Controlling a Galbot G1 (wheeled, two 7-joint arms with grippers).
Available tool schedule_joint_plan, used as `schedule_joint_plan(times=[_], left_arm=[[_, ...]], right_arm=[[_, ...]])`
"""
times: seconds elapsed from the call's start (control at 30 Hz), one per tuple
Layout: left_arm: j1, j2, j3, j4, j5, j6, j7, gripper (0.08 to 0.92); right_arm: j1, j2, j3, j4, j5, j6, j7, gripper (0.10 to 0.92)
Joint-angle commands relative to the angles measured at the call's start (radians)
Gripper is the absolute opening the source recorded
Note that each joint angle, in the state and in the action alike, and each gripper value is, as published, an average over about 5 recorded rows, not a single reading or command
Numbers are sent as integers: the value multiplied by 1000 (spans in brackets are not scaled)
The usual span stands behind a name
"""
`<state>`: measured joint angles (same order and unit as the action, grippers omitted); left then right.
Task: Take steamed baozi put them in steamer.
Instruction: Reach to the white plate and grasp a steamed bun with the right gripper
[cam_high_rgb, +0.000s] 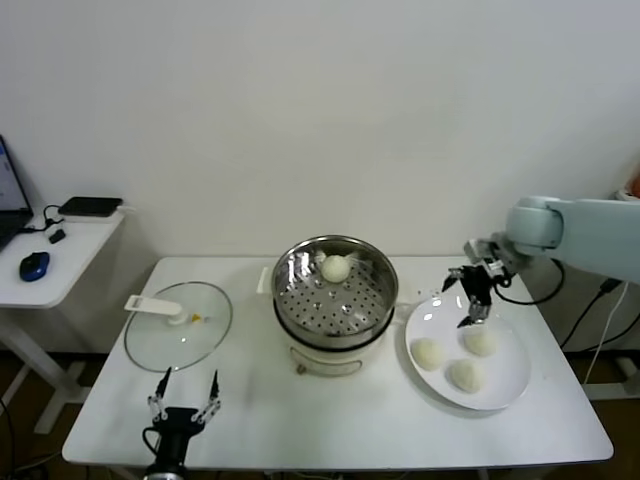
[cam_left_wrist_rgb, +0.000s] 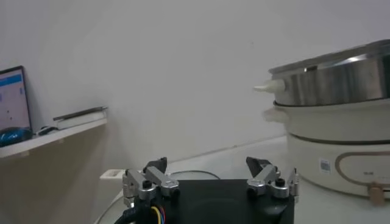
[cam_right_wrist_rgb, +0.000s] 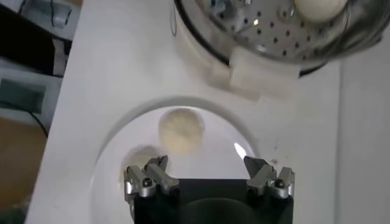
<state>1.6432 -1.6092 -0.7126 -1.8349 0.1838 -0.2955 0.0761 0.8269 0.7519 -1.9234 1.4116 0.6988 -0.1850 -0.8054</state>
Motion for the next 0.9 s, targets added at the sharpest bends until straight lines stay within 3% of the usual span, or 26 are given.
schedule_joint_plan(times=[0.03, 0.4, 0.9], left_arm=[[2, -49, -1, 2, 1, -2, -1, 823], [6, -49, -6, 0, 4, -4, -3, 823], [8, -49, -9, -2, 9, -3, -2, 823]], right_arm=[[-174, -60, 109, 52, -2, -196, 30, 823], [-420, -21, 343, -74, -64, -201, 87, 823], [-456, 68, 376, -152, -82, -212, 95, 823]])
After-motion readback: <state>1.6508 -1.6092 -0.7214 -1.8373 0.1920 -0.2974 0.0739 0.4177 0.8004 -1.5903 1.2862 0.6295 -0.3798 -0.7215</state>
